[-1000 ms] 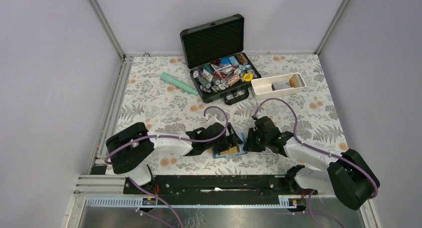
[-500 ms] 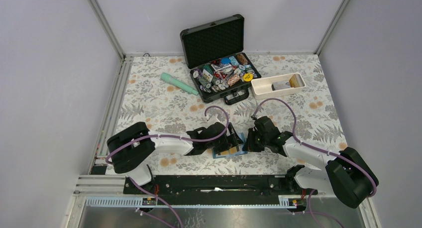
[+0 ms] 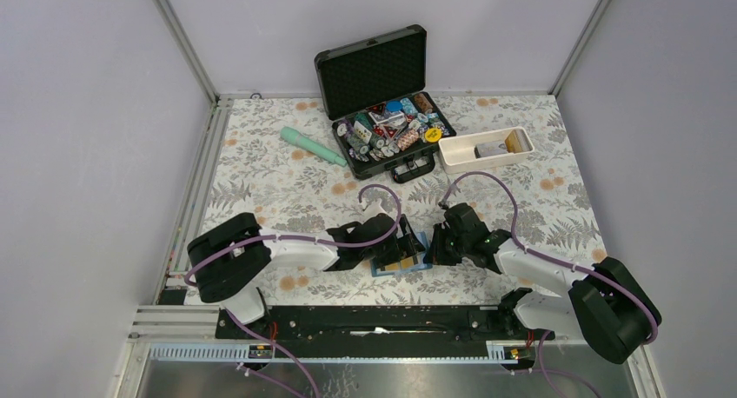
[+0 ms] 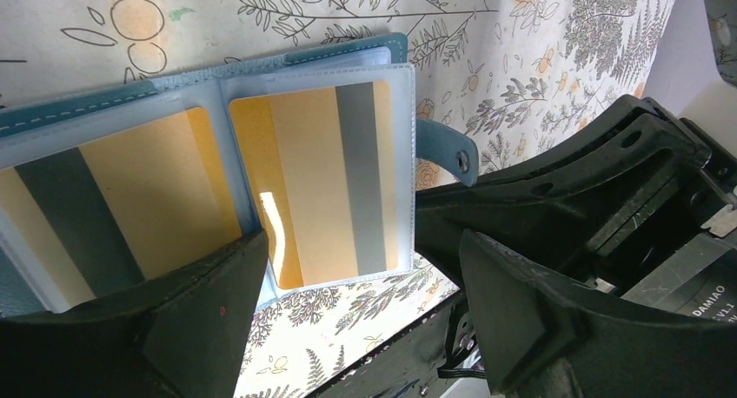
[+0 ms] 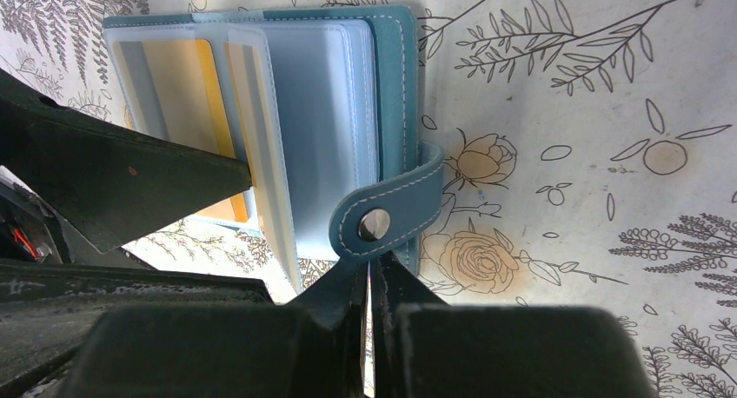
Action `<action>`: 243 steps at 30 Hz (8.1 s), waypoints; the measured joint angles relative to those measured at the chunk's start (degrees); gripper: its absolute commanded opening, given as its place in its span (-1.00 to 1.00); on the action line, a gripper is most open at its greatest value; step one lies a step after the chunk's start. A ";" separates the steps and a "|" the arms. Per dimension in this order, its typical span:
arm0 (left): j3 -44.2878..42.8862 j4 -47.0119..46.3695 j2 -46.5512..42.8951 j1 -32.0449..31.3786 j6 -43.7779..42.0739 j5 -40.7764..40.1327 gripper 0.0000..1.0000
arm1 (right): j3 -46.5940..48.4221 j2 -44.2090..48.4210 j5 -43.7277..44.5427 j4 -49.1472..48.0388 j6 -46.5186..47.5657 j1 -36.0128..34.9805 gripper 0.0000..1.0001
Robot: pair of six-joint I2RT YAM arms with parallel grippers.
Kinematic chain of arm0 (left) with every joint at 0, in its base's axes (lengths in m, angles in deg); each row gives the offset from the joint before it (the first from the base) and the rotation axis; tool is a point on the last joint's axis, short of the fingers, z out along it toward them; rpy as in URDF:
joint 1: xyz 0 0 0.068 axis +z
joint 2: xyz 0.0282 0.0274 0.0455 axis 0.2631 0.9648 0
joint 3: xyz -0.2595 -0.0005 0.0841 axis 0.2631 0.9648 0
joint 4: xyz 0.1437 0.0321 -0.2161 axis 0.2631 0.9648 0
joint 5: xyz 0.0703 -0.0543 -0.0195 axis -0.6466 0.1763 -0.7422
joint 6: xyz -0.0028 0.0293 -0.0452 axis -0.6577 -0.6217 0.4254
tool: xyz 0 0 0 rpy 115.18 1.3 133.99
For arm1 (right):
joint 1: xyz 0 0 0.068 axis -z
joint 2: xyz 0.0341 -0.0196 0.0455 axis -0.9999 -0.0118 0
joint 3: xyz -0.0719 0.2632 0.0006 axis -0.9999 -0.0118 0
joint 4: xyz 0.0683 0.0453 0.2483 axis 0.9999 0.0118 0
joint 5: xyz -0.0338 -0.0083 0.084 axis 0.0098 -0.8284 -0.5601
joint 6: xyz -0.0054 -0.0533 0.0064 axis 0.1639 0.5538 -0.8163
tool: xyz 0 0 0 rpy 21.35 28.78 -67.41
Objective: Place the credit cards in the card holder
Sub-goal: Insert the credit card into the card holder, then close the card holder at the center of the board.
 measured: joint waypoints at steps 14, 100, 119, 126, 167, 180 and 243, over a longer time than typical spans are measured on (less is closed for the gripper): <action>-0.31 0.74 -0.44 -0.20 -0.50 -1.09 0.72 | -0.02 0.04 0.02 -0.02 0.00 0.00 -1.00; 16.35 -0.20 -17.59 8.76 -4.76 1.25 0.89 | 6.40 -0.50 7.10 5.81 3.54 -0.02 -1.00; 16.33 -7.32 -14.05 9.05 -5.05 2.84 0.88 | 9.57 0.76 -8.13 -1.68 0.90 -0.11 -1.00; 16.33 -10.32 -13.84 9.05 -5.05 3.76 0.88 | 9.31 -0.66 -10.12 -5.49 -0.63 -0.35 -1.00; 25.24 -2.16 -36.52 14.38 -9.09 4.02 0.97 | 17.62 -18.64 -10.80 -15.87 -3.48 -7.43 0.18; 25.24 -0.59 -42.51 15.41 -10.16 3.85 0.98 | 26.43 -10.62 -2.25 -2.71 2.84 -7.52 0.53; 21.73 -14.03 -12.37 14.99 -10.86 10.34 -1.00 | 4.00 -19.50 -10.43 -29.09 -8.92 -3.54 0.17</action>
